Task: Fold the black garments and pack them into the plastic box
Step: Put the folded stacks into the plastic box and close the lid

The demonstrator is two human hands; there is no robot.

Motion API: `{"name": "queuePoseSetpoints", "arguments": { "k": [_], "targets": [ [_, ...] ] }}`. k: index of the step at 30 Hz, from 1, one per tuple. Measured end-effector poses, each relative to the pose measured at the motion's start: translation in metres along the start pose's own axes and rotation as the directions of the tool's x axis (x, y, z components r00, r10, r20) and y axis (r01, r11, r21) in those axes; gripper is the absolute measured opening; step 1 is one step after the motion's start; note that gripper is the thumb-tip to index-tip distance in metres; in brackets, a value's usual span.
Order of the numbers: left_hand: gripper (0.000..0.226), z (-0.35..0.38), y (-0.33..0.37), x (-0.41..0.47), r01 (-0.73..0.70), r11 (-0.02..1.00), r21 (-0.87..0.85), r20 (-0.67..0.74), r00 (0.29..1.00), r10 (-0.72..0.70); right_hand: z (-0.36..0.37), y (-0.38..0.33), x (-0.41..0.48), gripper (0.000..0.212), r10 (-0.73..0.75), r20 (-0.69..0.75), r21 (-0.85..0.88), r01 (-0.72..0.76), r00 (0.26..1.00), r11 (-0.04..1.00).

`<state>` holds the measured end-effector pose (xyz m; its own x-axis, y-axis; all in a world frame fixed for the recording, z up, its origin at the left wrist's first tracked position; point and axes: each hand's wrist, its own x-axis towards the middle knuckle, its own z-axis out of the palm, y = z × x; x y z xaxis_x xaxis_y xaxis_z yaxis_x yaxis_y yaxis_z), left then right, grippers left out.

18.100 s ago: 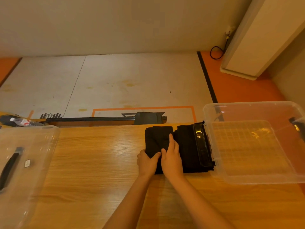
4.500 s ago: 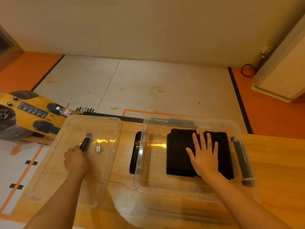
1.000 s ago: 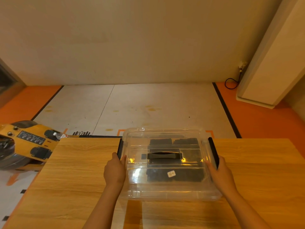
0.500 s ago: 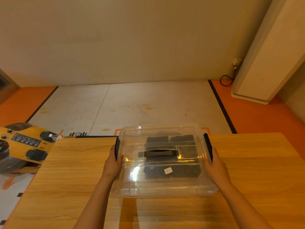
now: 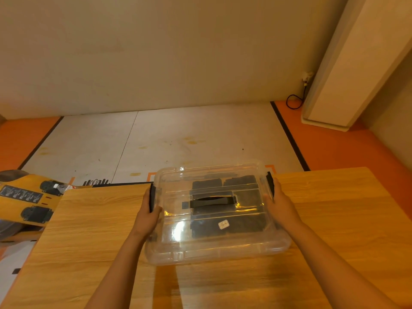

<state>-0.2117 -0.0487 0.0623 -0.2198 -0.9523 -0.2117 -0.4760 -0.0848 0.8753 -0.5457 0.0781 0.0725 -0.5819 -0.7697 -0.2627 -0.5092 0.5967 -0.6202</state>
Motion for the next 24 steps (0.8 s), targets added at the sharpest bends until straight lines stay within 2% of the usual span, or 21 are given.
{"name": "queuePoseSetpoints", "arguments": {
  "k": [11,15,17,20,22,24],
  "targets": [
    [0.062,0.05,-0.002,-0.035,-0.072,0.995,0.07,-0.004,0.997,0.072,-0.024,0.057,-0.021,0.065,-0.005,-0.098,-0.106,-0.005,0.995,0.994],
    [0.06,0.065,0.003,-0.049,-0.179,0.975,0.131,-0.009,0.983,0.182,-0.031,0.078,-0.03,0.066,-0.021,-0.115,-0.127,0.006,0.993,0.992],
    [0.06,0.068,0.007,-0.052,-0.208,0.948,0.242,-0.051,0.973,0.227,-0.033,0.08,-0.034,0.067,-0.051,-0.131,-0.171,0.028,0.99,0.985],
    [0.066,0.069,0.012,-0.054,-0.159,0.884,0.44,-0.042,0.979,0.197,-0.034,0.073,-0.036,0.07,-0.082,-0.154,-0.351,0.023,0.985,0.936],
    [0.065,0.069,0.017,-0.055,-0.242,0.777,0.581,0.008,0.956,0.292,-0.036,0.068,-0.036,0.072,-0.135,-0.136,-0.474,0.056,0.981,0.879],
    [0.07,0.07,0.019,-0.056,-0.275,0.699,0.66,0.056,0.946,0.32,-0.037,0.067,-0.033,0.074,-0.195,-0.115,-0.506,0.112,0.974,0.855]
  ]
}}
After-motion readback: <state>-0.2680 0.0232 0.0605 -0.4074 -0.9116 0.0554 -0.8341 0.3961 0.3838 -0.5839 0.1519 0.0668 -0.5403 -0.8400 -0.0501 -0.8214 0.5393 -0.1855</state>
